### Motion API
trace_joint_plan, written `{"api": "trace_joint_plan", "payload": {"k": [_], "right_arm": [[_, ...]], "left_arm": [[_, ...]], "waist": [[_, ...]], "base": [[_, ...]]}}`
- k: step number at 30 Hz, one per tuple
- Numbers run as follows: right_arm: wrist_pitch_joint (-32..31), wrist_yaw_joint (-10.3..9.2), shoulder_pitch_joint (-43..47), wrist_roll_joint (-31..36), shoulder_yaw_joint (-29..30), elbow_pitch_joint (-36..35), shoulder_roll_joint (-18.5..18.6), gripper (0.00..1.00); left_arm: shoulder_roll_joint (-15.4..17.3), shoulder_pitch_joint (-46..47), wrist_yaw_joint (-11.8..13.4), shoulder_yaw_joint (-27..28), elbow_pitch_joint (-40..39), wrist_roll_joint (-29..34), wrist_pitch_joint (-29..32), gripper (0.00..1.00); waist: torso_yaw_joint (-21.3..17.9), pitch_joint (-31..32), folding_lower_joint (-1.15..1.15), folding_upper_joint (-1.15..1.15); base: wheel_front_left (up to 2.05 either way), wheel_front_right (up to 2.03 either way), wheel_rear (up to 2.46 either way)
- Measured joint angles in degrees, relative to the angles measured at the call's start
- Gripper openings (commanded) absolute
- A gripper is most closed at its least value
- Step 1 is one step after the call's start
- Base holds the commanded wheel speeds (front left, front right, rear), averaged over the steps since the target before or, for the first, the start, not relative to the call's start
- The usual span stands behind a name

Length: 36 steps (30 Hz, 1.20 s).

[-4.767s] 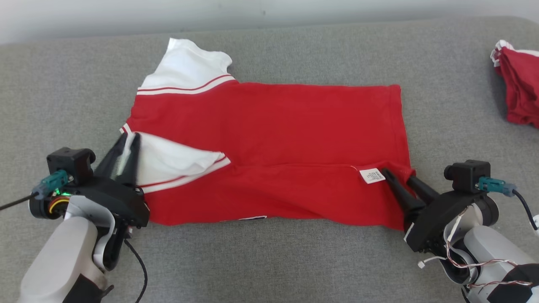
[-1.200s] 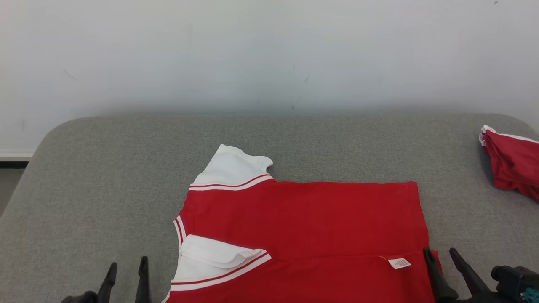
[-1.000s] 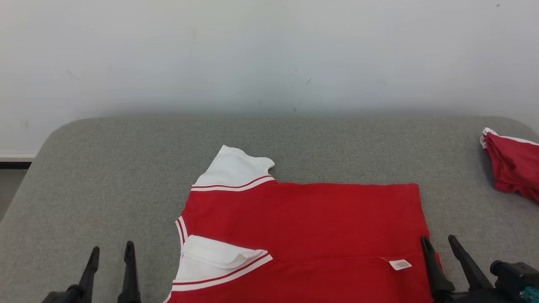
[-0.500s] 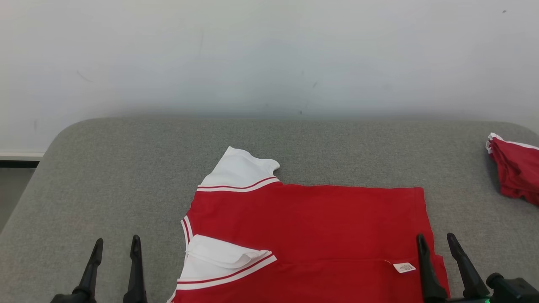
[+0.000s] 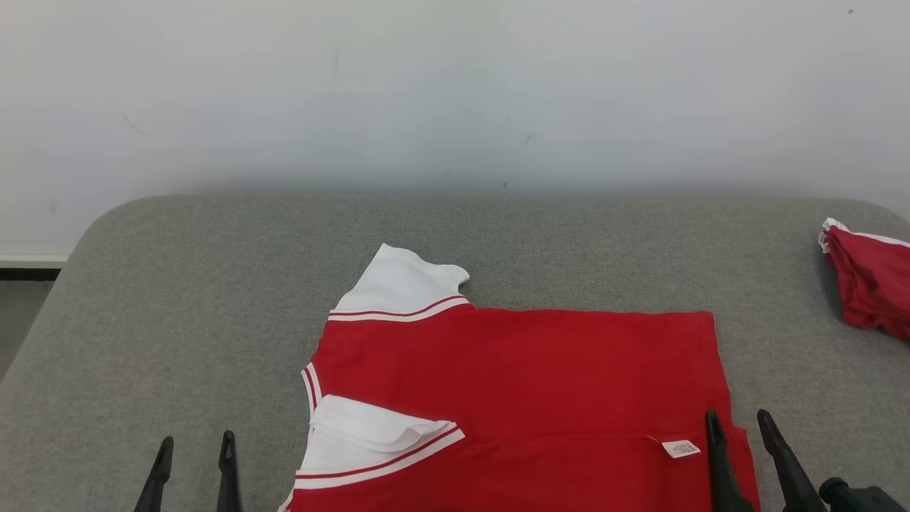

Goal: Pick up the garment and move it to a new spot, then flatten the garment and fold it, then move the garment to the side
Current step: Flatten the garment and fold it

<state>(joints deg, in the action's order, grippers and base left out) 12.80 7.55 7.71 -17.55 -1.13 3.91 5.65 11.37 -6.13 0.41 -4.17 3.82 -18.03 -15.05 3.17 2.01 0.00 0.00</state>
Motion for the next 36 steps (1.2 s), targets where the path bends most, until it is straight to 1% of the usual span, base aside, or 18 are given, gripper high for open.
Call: {"api": "trace_joint_plan", "payload": {"k": [4, 8, 14, 19, 23, 28, 30, 36], "right_arm": [[-0.47, 0.0, -1.35, -0.1, -0.02, 0.78, 0.7, 1.0], [-2.49, 0.0, -5.7, -1.23, -0.38, 1.37, 2.46, 1.0], [-5.91, 0.0, -16.47, -2.8, -0.71, 4.57, 5.03, 1.0], [-10.11, 0.0, -24.66, -2.59, -1.29, 9.99, 6.32, 1.0], [-13.91, 0.0, -31.62, -2.61, -2.98, 14.77, 7.17, 1.0], [-18.15, 0.0, -39.49, -2.93, -5.41, 19.85, 8.04, 1.0], [-19.64, 0.0, -41.89, -3.14, -6.26, 21.4, 8.2, 1.0], [-24.68, 0.0, -47.18, -4.71, -8.86, 26.99, 8.4, 1.0]], "left_arm": [[0.19, 0.92, -1.23, 0.59, 0.97, 0.22, 0.0, 1.0], [1.88, 5.8, -2.57, 0.62, 2.18, 0.14, 1.04, 1.0], [5.78, 19.05, -5.11, 0.73, 4.41, -1.62, 5.59, 1.0], [8.27, 30.1, -6.68, -0.75, 8.57, -2.98, 9.49, 1.0], [10.01, 38.34, -7.47, -2.12, 13.06, -5.9, 12.99, 1.0], [12.83, 46.88, -7.57, -5.52, 19.01, -7.92, 18.76, 1.0], [14.15, 49.55, -7.92, -7.7, 20.95, -8.73, 20.96, 1.0], [16.92, 55.42, -7.92, -14.39, 25.16, -13.54, 26.83, 1.0]], "waist": [[-0.28, -0.7, 0.0, 0.0], [-0.81, -1.9, 0.0, 0.0], [-1.85, -5.73, 0.01, 0.01], [-3.17, -9.57, 0.02, 0.01], [-4.73, -12.57, 0.02, 0.01], [-7.1, -16.14, 0.02, 0.01], [-8.2, -17.29, 0.03, 0.01], [-11.6, -19.86, 0.02, 0.01]], "base": [[0.0, 0.0, 0.0], [0.0, 0.0, 0.0], [0.0, 0.0, 0.0], [0.0, 0.0, 0.0], [0.0, 0.0, 0.0], [0.0, 0.0, 0.0], [0.0, 0.0, 0.0], [0.0, 0.0, 0.0]]}}
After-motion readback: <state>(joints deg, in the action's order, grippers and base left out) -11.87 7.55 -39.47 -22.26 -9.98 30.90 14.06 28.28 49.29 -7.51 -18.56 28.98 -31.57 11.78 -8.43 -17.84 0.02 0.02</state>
